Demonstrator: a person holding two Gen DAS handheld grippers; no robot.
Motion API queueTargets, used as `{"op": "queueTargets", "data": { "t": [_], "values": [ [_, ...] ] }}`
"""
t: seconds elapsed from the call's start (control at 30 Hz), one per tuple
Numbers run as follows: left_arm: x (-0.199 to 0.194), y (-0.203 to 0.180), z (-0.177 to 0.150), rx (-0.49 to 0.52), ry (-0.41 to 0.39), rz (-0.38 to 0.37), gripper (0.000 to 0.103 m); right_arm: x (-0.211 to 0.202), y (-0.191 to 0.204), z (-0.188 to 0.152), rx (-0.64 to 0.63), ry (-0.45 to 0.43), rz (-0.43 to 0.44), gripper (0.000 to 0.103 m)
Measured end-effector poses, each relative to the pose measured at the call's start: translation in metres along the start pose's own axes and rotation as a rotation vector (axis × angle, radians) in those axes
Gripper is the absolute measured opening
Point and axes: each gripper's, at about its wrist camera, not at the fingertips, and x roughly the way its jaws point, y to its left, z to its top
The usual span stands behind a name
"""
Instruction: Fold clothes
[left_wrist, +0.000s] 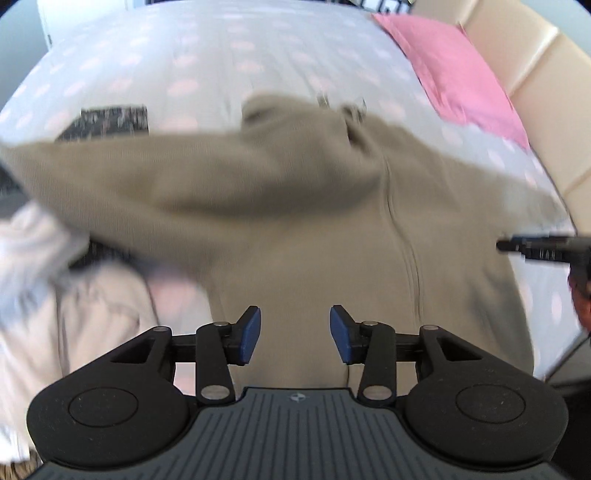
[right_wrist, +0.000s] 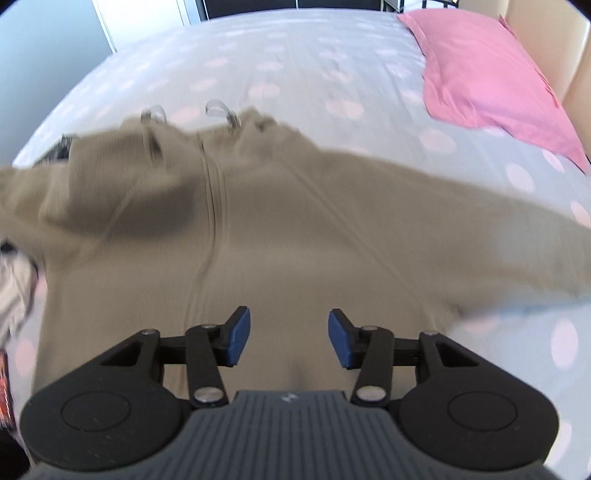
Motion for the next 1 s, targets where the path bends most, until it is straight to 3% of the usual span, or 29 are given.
{"op": "queueTargets", "data": {
  "t": [0.2,0.33,0.53,0.6,0.77,0.9,0.97,1.0],
  "values": [
    [0.032,0.021,0.090,-0.101,-0.080,-0.037,0.045,0.037,0.002,0.079,0.011,-0.048,0.031,0.053],
    [0.077,0.034,0.144,-0.139,-0.080,-0.074,0.048,0.071,0.008,0.132,0.023,-0.076,0.065,0.053],
    [0.154,0.042,0.204,-0.140,-0.039,0.040,0.049,0.135,0.023,0.198,0.038,-0.117,0.096,0.057],
    [0.176,0.051,0.215,-0.178,-0.015,0.072,0.049,0.162,0.025,0.215,0.043,-0.099,0.094,0.057],
    [0.224,0.079,0.228,-0.299,0.100,-0.055,0.049,0.219,0.032,0.249,0.035,-0.043,0.058,0.057],
    [0.246,0.086,0.227,-0.290,0.165,-0.072,0.043,0.255,0.038,0.265,0.011,0.005,0.045,0.053],
    [0.251,0.087,0.225,-0.282,0.182,-0.081,0.037,0.270,0.042,0.267,-0.010,0.046,0.037,0.042],
    [0.253,0.087,0.224,-0.278,0.185,-0.080,0.031,0.277,0.043,0.267,-0.018,0.066,0.037,0.029]
  ]
}}
